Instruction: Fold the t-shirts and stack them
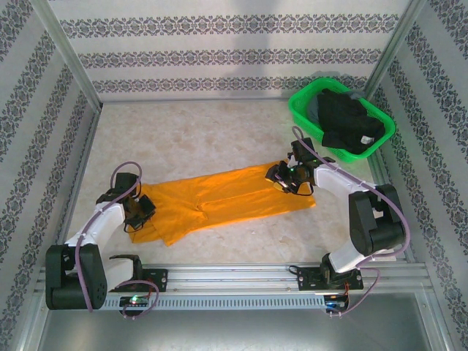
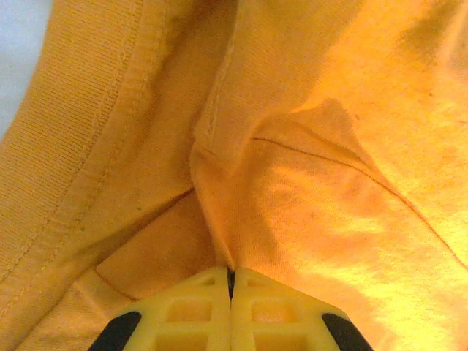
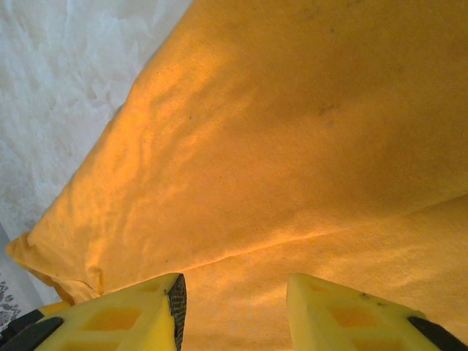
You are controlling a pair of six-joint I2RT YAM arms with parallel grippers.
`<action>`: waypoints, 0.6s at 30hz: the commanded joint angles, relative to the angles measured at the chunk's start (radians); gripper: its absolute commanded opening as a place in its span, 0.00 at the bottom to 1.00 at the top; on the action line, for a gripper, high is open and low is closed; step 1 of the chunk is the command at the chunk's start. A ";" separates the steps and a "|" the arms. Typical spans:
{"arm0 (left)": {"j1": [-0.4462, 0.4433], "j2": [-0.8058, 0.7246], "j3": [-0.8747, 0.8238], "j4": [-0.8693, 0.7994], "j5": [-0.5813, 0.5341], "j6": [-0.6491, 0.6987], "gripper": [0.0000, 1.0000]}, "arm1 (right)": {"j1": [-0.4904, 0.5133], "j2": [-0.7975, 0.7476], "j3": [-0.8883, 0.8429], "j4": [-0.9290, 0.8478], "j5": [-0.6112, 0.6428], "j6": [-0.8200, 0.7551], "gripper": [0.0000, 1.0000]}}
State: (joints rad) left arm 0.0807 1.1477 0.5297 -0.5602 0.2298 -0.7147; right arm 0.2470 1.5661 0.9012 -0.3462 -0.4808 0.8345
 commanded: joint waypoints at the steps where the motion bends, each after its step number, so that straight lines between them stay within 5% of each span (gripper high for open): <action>1: 0.011 -0.029 0.020 -0.009 0.010 -0.005 0.00 | 0.012 0.004 0.016 0.005 -0.002 0.008 0.42; 18: 0.044 0.034 0.244 -0.138 -0.080 0.003 0.00 | 0.001 0.000 0.034 -0.029 -0.016 -0.018 0.42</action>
State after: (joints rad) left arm 0.0998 1.1542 0.7418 -0.6453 0.1848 -0.7181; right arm 0.2466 1.5661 0.9051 -0.3538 -0.4808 0.8330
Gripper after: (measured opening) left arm 0.058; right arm 0.420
